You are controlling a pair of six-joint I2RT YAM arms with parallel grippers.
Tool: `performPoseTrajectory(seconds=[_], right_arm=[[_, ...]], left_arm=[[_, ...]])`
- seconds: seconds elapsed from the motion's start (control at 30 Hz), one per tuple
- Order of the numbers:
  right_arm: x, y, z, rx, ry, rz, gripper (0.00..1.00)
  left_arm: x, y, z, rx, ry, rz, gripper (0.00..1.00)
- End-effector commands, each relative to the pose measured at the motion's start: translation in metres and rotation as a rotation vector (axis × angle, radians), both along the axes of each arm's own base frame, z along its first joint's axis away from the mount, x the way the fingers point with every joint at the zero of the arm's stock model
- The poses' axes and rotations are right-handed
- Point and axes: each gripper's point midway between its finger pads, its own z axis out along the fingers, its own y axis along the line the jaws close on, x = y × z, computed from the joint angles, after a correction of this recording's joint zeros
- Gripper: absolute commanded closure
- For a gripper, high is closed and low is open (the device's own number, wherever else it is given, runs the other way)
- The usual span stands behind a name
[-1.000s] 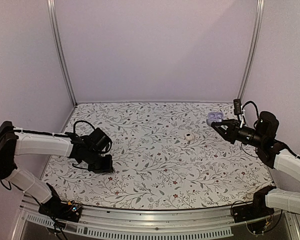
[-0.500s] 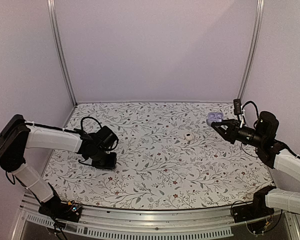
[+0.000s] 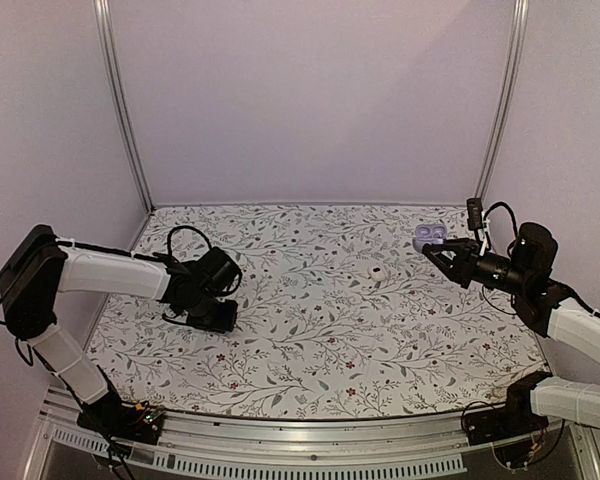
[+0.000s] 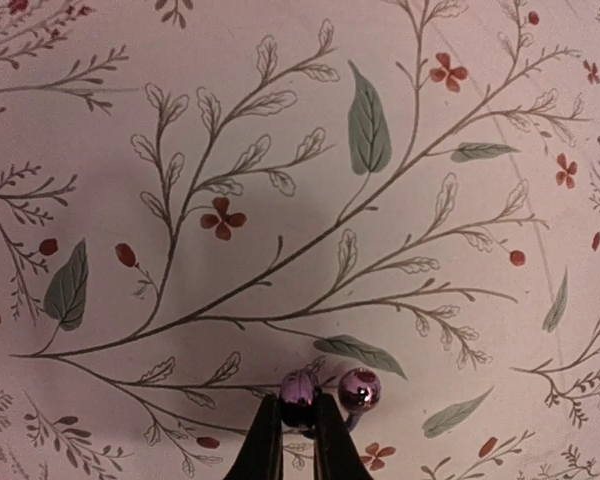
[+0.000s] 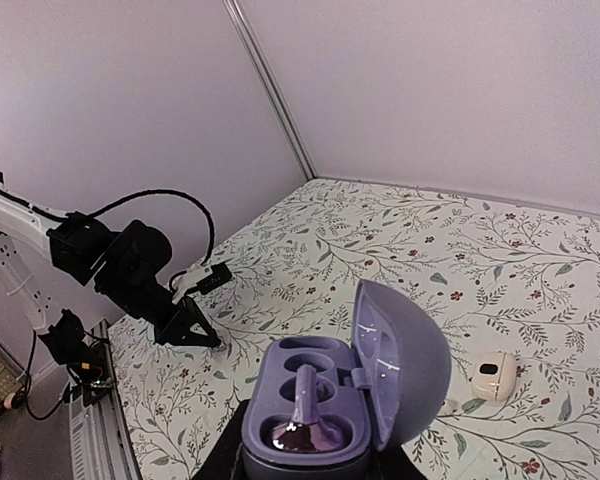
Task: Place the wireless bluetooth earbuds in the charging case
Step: Pick up the left earbud from the center of the board, then insert the left earbud into the left side groove of the charging case.
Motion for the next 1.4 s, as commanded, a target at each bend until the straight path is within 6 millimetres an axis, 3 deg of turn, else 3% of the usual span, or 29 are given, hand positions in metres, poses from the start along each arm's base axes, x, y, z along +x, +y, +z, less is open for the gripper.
performPoseTrajectory(seconds=[0.0,0.2,0.47,0.67,0.93,1.37], right_arm=[[-0.002,0.003,0.003,-0.01,-0.039,0.012,1.0],[-0.014,0.024,0.0,-0.052,-0.13,0.05,1.0],[-0.035,0.065,0.001,-0.12,-0.421,0.096,1.0],[-0.03,0.101,-0.008,-0.175,-0.569,0.12,1.0],[-0.033,0.136,-0.018,-0.248,-0.765,0.101,1.0],[-0.042,0.184,-0.057,-0.264,-0.855,0.187,1.0]], left_arm=[[0.013,-0.011,0.019,0.007,-0.06,-0.077,1.0],[0.017,-0.037,0.064,-0.091,-0.109,-0.213,1.0],[-0.005,-0.079,0.151,-0.307,-0.16,-0.411,1.0],[-0.027,-0.105,0.197,-0.426,-0.176,-0.544,1.0],[-0.047,-0.129,0.2,-0.456,-0.111,-0.639,1.0],[-0.04,-0.151,0.182,-0.441,-0.051,-0.691,1.0]])
